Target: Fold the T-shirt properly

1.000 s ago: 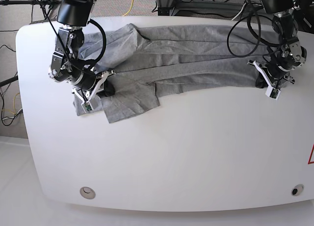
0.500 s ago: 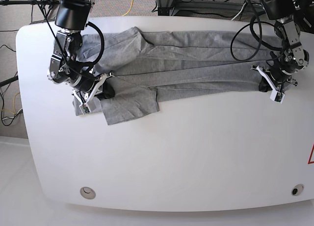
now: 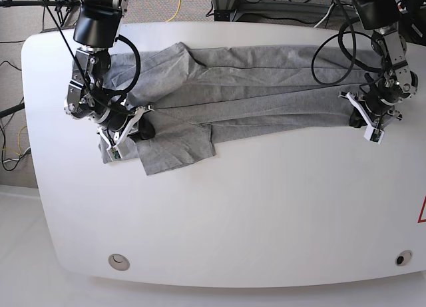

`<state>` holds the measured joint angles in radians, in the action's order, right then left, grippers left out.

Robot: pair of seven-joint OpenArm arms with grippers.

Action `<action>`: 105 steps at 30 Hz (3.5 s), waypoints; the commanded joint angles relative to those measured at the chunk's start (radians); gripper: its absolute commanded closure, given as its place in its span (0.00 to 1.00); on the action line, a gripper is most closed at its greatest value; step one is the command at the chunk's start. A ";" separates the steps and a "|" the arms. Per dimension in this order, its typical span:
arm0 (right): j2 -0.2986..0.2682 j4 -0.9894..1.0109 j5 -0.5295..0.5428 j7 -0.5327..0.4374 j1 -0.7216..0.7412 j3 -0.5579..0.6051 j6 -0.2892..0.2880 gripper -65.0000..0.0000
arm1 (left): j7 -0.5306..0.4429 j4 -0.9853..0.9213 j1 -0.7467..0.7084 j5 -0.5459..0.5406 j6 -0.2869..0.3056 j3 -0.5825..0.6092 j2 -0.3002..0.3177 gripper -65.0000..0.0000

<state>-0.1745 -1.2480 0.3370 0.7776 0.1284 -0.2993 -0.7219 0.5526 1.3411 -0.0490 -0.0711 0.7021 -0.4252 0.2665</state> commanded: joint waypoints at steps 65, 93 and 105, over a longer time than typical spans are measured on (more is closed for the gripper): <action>0.038 -0.104 -0.114 0.057 0.092 0.006 0.024 0.44 | 0.008 0.181 -0.068 0.015 -0.004 -0.006 -0.008 0.99; 0.006 0.266 -0.149 -0.160 0.186 0.029 0.024 0.46 | 0.013 0.180 -0.076 0.015 -0.004 -0.007 -0.006 0.98; -0.010 0.251 -0.122 -0.185 0.190 0.030 0.024 0.46 | 0.008 0.178 -0.072 0.015 -0.004 -0.004 -0.007 0.98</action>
<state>-0.1879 -0.9752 0.2565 0.5381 0.3092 -0.2687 -0.7212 0.5831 1.5024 -0.1352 -0.0422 0.6975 -0.4271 0.2447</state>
